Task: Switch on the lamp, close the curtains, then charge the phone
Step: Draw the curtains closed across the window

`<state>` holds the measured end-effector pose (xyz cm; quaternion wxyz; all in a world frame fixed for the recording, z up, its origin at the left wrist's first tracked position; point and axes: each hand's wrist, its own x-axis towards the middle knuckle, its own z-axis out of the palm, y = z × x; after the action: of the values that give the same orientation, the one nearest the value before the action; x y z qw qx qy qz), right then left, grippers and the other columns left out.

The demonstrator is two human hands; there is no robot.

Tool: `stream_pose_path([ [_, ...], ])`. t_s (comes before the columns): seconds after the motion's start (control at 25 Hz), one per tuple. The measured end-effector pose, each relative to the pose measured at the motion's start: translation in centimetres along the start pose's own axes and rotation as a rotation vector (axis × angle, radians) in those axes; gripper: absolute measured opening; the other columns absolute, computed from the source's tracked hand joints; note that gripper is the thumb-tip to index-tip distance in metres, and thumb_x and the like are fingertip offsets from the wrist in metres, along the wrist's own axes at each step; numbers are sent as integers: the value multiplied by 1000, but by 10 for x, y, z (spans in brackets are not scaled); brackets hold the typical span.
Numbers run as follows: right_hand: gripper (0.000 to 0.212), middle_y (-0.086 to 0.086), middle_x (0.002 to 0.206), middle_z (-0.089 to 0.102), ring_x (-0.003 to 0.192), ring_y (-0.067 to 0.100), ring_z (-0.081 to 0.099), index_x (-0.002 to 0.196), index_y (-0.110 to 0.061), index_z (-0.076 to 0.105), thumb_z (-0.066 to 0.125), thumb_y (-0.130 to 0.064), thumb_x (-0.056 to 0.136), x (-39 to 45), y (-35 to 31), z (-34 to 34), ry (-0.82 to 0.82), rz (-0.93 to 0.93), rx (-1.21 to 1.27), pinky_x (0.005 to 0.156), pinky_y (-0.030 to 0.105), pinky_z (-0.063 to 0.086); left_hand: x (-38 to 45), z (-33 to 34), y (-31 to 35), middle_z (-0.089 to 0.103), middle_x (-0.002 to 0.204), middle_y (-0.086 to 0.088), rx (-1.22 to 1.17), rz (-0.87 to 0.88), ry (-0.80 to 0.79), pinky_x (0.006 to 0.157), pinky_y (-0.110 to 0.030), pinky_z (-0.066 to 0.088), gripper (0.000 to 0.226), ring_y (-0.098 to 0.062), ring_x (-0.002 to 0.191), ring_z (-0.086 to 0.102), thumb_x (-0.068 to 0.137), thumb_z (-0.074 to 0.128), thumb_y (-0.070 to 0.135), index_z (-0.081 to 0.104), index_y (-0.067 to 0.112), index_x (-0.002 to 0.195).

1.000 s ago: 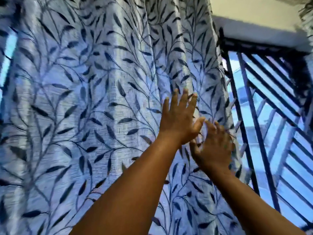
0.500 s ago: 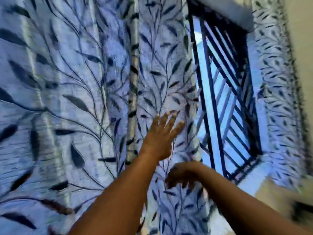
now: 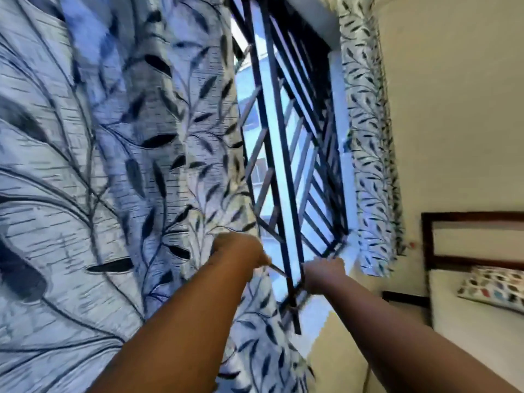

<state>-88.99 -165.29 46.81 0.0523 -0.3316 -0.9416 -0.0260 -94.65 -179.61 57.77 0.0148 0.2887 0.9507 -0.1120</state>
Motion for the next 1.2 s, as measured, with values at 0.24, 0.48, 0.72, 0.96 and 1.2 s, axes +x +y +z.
stream_pose_path([
  [0.24, 45, 10, 135, 50, 123, 32, 50, 129, -19, 43, 52, -30, 86, 50, 39, 28, -26, 66, 59, 102, 50, 39, 60, 7, 60, 43, 145, -11, -270, 451, 299, 101, -42, 42, 68, -31, 127, 46, 89, 44, 62, 42, 15, 139],
  [0.48, 49, 9, 135, 47, 122, 32, 49, 131, -20, 38, 50, -26, 84, 160, 99, 64, 25, 99, 157, 95, 45, 40, 183, 33, 143, 28, 155, -5, -26, 576, 458, 112, -49, 30, 71, -29, 142, 25, 89, 47, 56, 25, 24, 148],
  [0.72, 62, 11, 141, 39, 126, 34, 42, 142, -18, 26, 52, -32, 87, 304, 172, 99, 52, 105, 157, 96, 48, 37, 335, 33, 217, 3, 161, -9, 111, 495, 530, 119, -49, -1, 80, -30, 147, -4, 90, 42, 58, 7, 19, 151],
  [0.96, 74, 12, 150, 32, 132, 34, 37, 148, -18, 17, 49, -47, 89, 385, 231, 98, 91, 136, 145, 100, 46, 38, 419, 21, 275, 4, 161, -7, -26, 492, 537, 117, -48, -4, 82, -29, 148, -4, 89, 33, 66, 7, 20, 152],
  [1.2, 69, 11, 147, 34, 128, 34, 39, 145, -20, 21, 49, -48, 89, 406, 294, 96, 129, 193, 133, 97, 47, 39, 455, 4, 327, 2, 161, -9, -3, 541, 566, 117, -48, -6, 83, -29, 148, -5, 90, 29, 67, 3, 19, 152],
])
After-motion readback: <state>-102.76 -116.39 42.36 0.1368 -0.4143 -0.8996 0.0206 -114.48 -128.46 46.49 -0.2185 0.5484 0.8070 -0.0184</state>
